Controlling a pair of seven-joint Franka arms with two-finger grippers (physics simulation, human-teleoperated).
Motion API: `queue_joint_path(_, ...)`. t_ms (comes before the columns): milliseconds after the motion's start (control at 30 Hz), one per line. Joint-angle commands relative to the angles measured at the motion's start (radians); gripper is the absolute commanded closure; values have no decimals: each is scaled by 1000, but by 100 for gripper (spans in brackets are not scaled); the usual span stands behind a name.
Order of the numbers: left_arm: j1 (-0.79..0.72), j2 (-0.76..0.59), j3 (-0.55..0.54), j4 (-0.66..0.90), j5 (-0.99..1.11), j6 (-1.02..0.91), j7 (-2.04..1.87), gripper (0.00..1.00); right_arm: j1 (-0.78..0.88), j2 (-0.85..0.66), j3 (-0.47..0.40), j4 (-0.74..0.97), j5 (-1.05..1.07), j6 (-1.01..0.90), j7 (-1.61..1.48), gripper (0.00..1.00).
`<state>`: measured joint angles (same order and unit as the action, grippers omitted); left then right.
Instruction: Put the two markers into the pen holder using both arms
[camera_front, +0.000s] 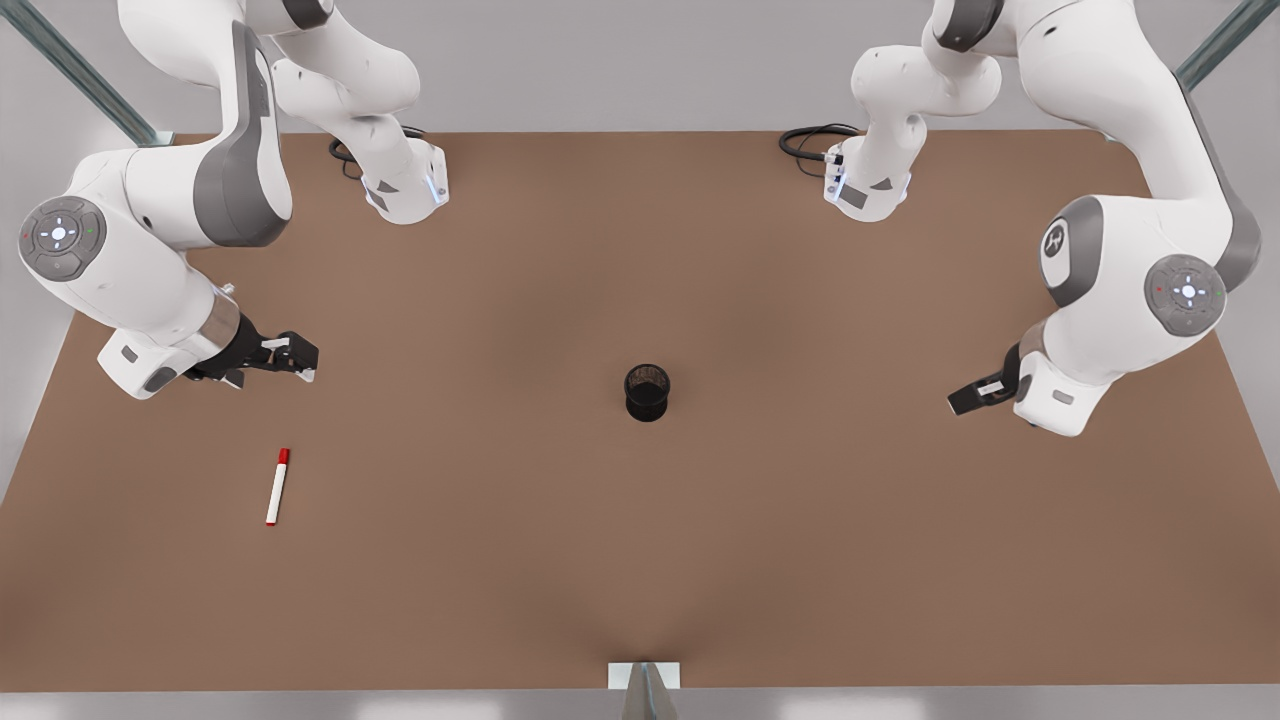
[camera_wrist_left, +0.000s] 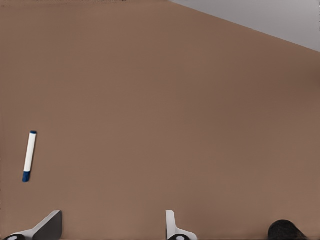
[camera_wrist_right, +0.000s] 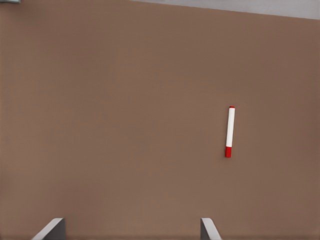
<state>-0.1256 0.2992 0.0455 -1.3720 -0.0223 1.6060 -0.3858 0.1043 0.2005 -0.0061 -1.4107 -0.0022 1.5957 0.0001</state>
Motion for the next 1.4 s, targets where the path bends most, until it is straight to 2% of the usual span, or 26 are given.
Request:
queue_joint_path(0, 1, 0, -1, 1, 10, 3, 323, 0, 0, -1, 0, 1, 1, 0, -2, 0)
queue_joint_path(33, 9, 0, 2, 1, 10, 3, 326, 0, 0, -1, 0, 1, 1, 0, -2, 0)
queue_joint_path(100, 141, 57, 5, -24, 7, 44, 406, 0, 0, -1, 0, 1, 1, 0, 0, 0)
queue_joint_path(167, 248, 58, 5, -185, 1, 227, 584, 0, 2, -1, 0, -1, 1, 0, 0, 0)
queue_joint_path(333, 377, 41, 7, -412, 1, 477, 903, 0, 0, -1, 0, 1, 1, 0, -2, 0)
queue_joint_path(500, 457, 163, 5, -450, -4, 655, 1054, 0, 2, -1, 0, 1, -1, 1, 9, 0)
queue_joint_path(633, 503, 182, 5, -538, -53, 775, 1217, 0, -21, 86, -9, -1, 4, 279, 17, 0)
queue_joint_path(700, 504, 201, 5, -568, -53, 848, 1220, 0, -12, 143, -5, -11, 1, 308, 98, 0)
queue_joint_path(800, 506, 225, 5, -573, -53, 868, 1222, 0, -6, 142, 0, -50, 1, 300, 93, 0)
queue_joint_path(867, 508, 229, 5, -575, -53, 868, 1223, 1, -14, 85, 1, -138, 1, 294, 84, 0)
queue_joint_path(967, 514, 241, 5, -575, -53, 868, 1225, 11, -37, 40, 0, -249, 1, 312, 83, 0)
queue_joint_path(1100, 521, 255, 5, -575, -88, 867, 1222, 19, -86, 151, -8, -225, 1, 434, 41, 0)
queue_joint_path(1200, 531, 276, 7, -575, -217, 862, 1200, 18, -106, 197, -8, -205, -1, 494, 3, 0)
queue_joint_path(1300, 531, 282, 5, -582, -217, 861, 1140, 18, -138, 241, -9, -192, 1, 549, -61, 0)
queue_joint_path(1333, 529, 282, 7, -582, -217, 861, 1140, 20, -146, 253, -9, -192, 1, 560, -78, 0)
queue_joint_path(1367, 527, 282, 7, -582, -217, 861, 1140, 28, -147, 281, -11, -174, 1, 572, -91, 0)
